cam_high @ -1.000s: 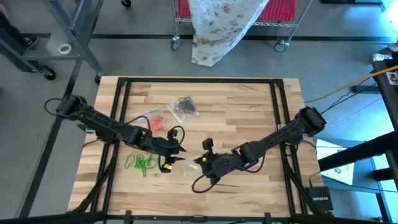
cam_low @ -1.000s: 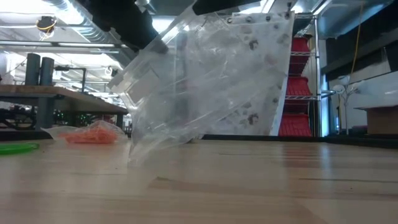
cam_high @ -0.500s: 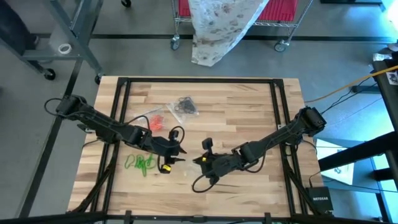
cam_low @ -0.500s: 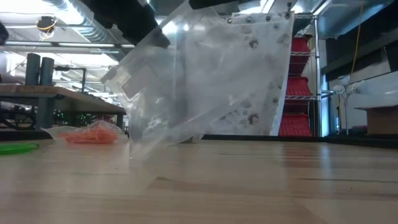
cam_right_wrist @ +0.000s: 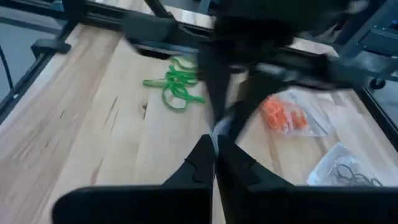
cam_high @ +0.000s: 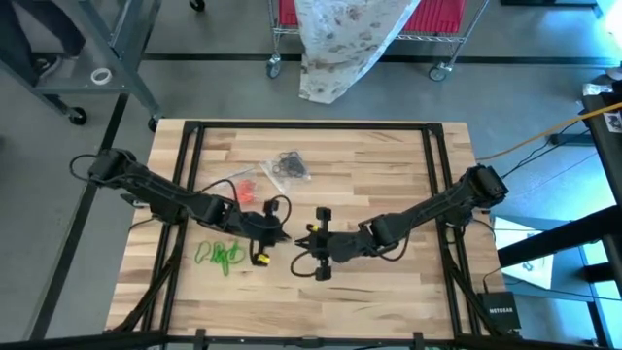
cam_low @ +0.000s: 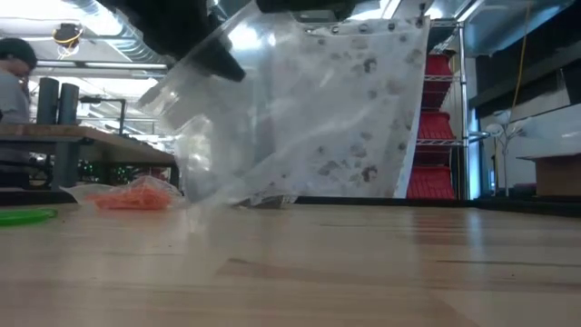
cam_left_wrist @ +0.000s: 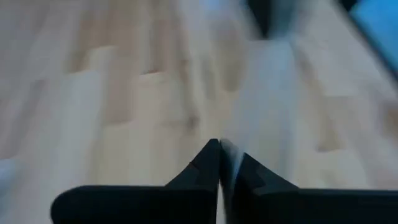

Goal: Sort rubber bands
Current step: Open the transparent zip bag

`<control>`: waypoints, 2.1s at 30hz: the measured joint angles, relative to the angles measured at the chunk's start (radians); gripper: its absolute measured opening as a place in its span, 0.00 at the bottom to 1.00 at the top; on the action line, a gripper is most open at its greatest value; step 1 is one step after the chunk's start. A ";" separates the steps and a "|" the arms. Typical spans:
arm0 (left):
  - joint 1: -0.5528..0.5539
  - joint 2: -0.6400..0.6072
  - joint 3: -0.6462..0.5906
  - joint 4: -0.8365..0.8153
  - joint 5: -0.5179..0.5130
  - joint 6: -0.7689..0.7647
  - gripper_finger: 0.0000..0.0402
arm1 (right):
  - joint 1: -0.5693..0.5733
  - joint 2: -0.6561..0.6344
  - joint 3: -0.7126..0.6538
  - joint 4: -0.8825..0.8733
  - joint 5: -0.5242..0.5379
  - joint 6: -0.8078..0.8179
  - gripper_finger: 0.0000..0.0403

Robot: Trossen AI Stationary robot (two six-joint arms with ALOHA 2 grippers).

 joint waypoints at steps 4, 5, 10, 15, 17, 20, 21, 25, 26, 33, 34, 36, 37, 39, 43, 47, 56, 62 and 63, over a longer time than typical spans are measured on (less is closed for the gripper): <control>0.022 -0.047 0.000 -0.098 -0.173 -0.045 0.00 | -0.012 -0.004 0.033 -0.089 0.037 0.000 0.08; 0.028 -0.062 0.000 -0.122 -0.215 -0.056 0.00 | -0.010 -0.005 0.056 -0.131 0.073 0.001 0.11; 0.074 -0.101 0.000 -0.160 -0.263 -0.148 0.00 | -0.010 -0.006 0.189 -0.234 0.208 -0.089 0.29; 0.090 -0.102 0.000 -0.158 -0.246 -0.199 0.00 | -0.044 0.013 0.209 -0.181 0.151 -0.278 0.38; 0.090 -0.102 0.000 -0.141 -0.232 -0.203 0.00 | -0.070 0.033 0.207 -0.197 0.144 -0.301 0.38; 0.084 -0.102 0.001 -0.125 -0.218 -0.203 0.00 | -0.096 0.070 0.207 -0.190 0.110 -0.372 0.37; 0.083 -0.102 0.001 -0.124 -0.211 -0.203 0.00 | -0.101 0.084 0.207 -0.177 0.102 -0.410 0.36; 0.083 -0.102 0.001 -0.125 -0.204 -0.199 0.00 | -0.101 0.132 0.207 -0.159 0.143 -0.530 0.34; 0.084 -0.102 0.001 -0.125 -0.204 -0.198 0.00 | -0.105 0.141 0.207 -0.159 0.162 -0.543 0.34; 0.081 -0.102 0.001 -0.114 -0.204 -0.192 0.00 | -0.128 0.146 0.208 -0.193 0.175 -0.573 0.31; 0.078 -0.102 0.001 -0.113 -0.205 -0.186 0.00 | -0.134 0.146 0.208 -0.194 0.181 -0.564 0.31; 0.071 -0.102 0.001 -0.114 -0.208 -0.175 0.00 | -0.148 0.146 0.208 -0.194 0.171 -0.561 0.30; 0.067 -0.102 0.001 -0.114 -0.208 -0.174 0.00 | -0.155 0.146 0.208 -0.195 0.147 -0.561 0.30; 0.063 -0.102 0.000 -0.119 -0.206 -0.176 0.00 | -0.159 0.146 0.208 -0.213 0.084 -0.559 0.28; 0.064 -0.101 0.000 -0.117 -0.214 -0.188 0.00 | -0.153 0.146 0.208 -0.279 0.052 -0.558 0.13; 0.068 -0.101 0.000 -0.120 -0.287 -0.194 0.00 | -0.143 0.146 0.208 -0.300 0.050 -0.542 0.02; 0.087 -0.101 0.001 -0.190 -0.463 -0.191 0.00 | -0.102 0.146 0.208 -0.273 -0.021 -0.384 0.01; 0.086 -0.101 0.001 -0.185 -0.464 -0.154 0.00 | -0.095 0.146 0.208 -0.274 -0.038 -0.264 0.01; 0.086 -0.101 0.001 -0.186 -0.464 -0.154 0.00 | -0.095 0.146 0.208 -0.275 -0.042 -0.245 0.01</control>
